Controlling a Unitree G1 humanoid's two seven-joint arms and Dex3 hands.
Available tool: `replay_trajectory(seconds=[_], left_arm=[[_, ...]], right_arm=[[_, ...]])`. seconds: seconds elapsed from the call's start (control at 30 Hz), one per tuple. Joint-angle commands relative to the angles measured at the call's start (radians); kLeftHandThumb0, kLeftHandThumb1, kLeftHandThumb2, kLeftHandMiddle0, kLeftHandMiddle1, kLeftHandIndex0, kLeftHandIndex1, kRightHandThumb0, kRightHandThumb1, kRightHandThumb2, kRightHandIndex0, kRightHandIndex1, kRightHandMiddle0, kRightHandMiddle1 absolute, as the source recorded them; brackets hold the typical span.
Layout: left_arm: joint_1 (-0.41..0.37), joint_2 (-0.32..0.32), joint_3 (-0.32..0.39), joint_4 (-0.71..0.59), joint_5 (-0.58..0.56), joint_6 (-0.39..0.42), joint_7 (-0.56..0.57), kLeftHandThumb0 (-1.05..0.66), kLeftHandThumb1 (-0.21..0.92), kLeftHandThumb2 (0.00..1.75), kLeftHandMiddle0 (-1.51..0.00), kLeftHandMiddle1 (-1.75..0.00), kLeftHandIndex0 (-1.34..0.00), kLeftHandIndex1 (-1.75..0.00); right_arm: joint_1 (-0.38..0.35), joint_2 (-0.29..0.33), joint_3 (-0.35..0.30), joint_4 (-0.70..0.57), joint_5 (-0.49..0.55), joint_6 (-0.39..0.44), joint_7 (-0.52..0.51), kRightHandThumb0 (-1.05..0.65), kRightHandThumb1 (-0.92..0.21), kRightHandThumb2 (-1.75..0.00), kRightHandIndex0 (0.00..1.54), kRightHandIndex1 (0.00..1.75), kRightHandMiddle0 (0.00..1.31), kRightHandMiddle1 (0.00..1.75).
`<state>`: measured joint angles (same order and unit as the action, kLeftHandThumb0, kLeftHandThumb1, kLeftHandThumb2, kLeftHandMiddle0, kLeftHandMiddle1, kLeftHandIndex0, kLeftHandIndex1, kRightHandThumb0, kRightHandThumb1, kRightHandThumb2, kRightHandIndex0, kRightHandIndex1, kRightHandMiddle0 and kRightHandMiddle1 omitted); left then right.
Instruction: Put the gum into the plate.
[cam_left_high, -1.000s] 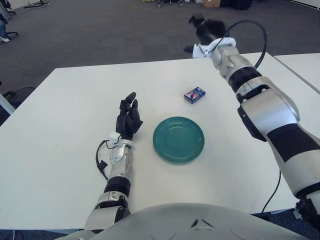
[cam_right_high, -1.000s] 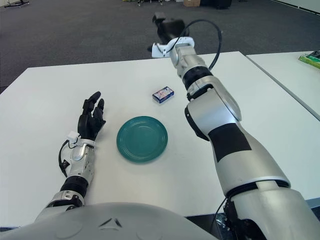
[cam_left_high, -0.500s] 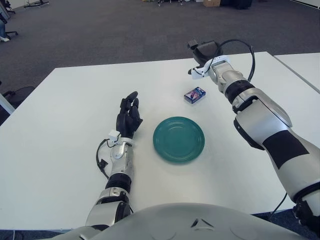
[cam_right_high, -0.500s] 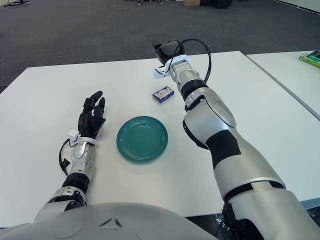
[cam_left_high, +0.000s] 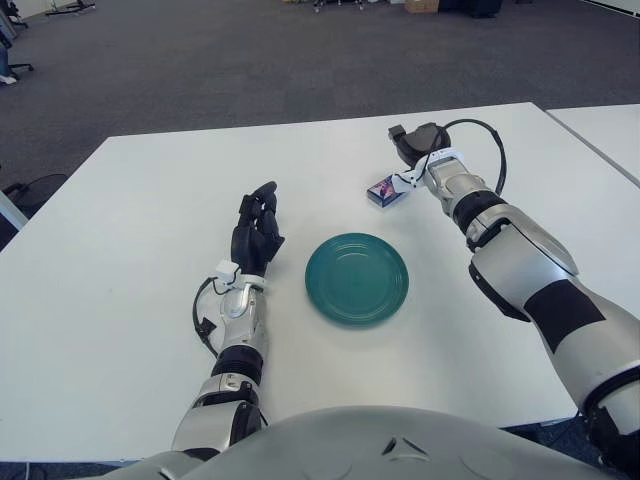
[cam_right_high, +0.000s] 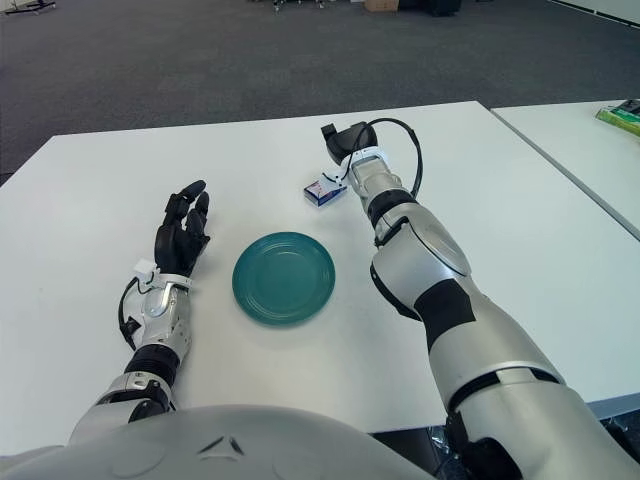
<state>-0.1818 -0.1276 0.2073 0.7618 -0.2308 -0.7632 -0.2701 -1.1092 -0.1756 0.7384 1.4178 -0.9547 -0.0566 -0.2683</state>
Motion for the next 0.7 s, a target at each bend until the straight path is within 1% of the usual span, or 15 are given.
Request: replay_trajectory(seconds=[0.0, 0.2, 0.5, 0.67], left_arm=[[0.162, -0.137, 0.002, 0.086, -0.041, -0.021, 0.014, -0.82, 0.92, 0.62, -0.32, -0.01, -0.25, -0.9], [0.17, -0.146, 0.003, 0.076, -0.049, -0.013, 0.015, -0.8, 0.92, 0.61, -0.33, -0.01, -0.23, -0.89], [0.175, -0.169, -0.003, 0.066, -0.052, -0.022, 0.028, -0.78, 0.92, 0.58, -0.35, -0.01, -0.22, -0.9], [0.191, -0.186, -0.011, 0.046, -0.058, -0.023, 0.033, -0.75, 0.92, 0.57, -0.36, -0.02, -0.21, -0.91]], right_arm=[[0.021, 0.01, -0.018, -0.002, 0.018, 0.02, 0.015, -0.63, -0.92, -0.53, 0.43, 0.0, 0.0, 0.55], [0.047, 0.01, -0.023, -0.002, 0.017, 0.028, 0.018, -0.63, -0.92, -0.52, 0.44, 0.0, 0.0, 0.57], [0.08, 0.013, -0.005, -0.001, -0.006, 0.036, 0.024, -0.62, -0.92, -0.52, 0.44, 0.0, 0.0, 0.57], [0.107, 0.021, 0.013, 0.001, -0.021, 0.045, 0.03, -0.62, -0.92, -0.52, 0.44, 0.0, 0.0, 0.57]])
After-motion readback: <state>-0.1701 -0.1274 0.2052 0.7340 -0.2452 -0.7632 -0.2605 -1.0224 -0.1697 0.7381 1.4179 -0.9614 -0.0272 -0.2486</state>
